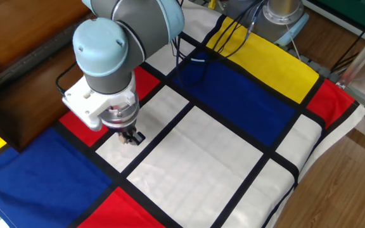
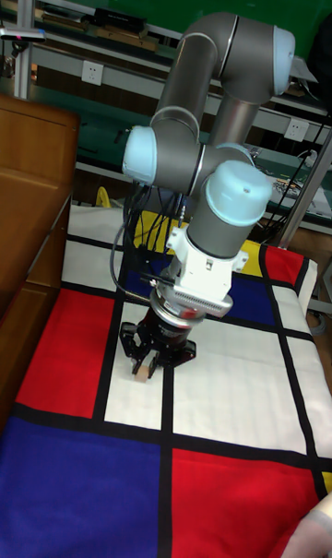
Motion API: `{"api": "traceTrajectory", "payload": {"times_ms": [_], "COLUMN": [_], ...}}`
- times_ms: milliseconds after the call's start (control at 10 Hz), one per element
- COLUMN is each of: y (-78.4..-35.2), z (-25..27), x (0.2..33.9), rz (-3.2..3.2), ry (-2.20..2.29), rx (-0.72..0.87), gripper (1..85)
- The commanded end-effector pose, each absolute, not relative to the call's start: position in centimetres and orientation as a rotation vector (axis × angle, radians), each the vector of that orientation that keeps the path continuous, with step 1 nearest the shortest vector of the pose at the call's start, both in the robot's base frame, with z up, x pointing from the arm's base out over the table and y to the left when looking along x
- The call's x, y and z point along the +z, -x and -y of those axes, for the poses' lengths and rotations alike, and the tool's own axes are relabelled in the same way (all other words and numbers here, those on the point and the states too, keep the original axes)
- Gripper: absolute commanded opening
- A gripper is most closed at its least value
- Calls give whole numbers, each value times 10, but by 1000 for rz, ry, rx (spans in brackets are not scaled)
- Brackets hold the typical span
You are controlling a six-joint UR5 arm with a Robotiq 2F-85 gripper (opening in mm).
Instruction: Put the object on the shelf
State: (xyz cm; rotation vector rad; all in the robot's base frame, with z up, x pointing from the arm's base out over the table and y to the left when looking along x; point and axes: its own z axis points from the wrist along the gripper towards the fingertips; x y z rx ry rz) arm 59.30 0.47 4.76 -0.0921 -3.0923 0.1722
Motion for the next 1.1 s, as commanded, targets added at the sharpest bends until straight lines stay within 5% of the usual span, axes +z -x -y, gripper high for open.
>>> {"api": "traceTrajectory", "payload": {"times_ms": [0,500,1000], "y": [-583,-558,-544], "z": [17,70,69], "x": [82,134,140], "rz": [3058,3042,3034], "ry": [69,-10,-54], "rx": [140,119,75], "gripper": [10,10,10]}}
